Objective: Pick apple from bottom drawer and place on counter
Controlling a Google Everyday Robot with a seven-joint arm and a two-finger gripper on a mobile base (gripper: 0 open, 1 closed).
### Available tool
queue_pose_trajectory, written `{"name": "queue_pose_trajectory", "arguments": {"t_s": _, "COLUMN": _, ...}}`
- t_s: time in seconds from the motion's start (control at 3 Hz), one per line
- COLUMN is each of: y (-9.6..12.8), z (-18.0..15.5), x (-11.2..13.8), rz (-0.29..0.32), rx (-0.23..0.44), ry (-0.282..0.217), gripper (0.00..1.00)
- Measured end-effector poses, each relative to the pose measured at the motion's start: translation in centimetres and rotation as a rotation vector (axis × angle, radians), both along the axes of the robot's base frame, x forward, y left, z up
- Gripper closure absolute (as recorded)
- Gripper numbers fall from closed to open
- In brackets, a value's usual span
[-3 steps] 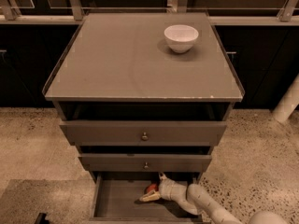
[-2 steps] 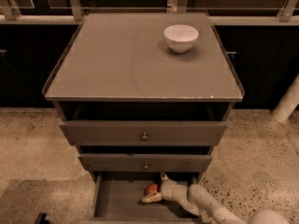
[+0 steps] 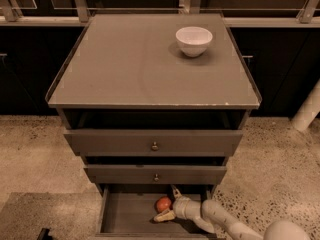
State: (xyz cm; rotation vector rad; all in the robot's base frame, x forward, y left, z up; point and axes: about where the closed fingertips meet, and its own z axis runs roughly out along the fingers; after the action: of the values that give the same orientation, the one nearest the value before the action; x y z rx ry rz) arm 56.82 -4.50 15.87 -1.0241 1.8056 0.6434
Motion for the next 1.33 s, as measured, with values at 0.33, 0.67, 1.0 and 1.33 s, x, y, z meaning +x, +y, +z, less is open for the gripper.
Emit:
{"name": "queue_pose_trajectory", "arguments": {"t_s": 0.33, "y": 0.64, "z": -0.76, "x": -0.90, "rz": -0.015, "rx": 0.022, "ry": 0.041, "gripper": 0.00}}
{"name": "queue_pose_trajectory", "arguments": {"t_s": 0.67, "y": 0.65, "z": -0.76, "x": -0.90, "rz": -0.015, "rx": 0.022, "ry": 0.041, "gripper": 0.19}}
{"name": "queue_pose_trajectory", "arguments": {"t_s": 1.0, "y": 0.65, "z": -0.76, "x": -0.90, "rz": -0.015, "rx": 0.022, "ry": 0.041, "gripper": 0.42}}
{"name": "queue_pose_trajectory", "arguments": {"t_s": 1.33, "y": 0.65, "z": -0.76, "x": -0.91, "rz": -0.015, "rx": 0.022, "ry": 0.041, "gripper": 0.66}}
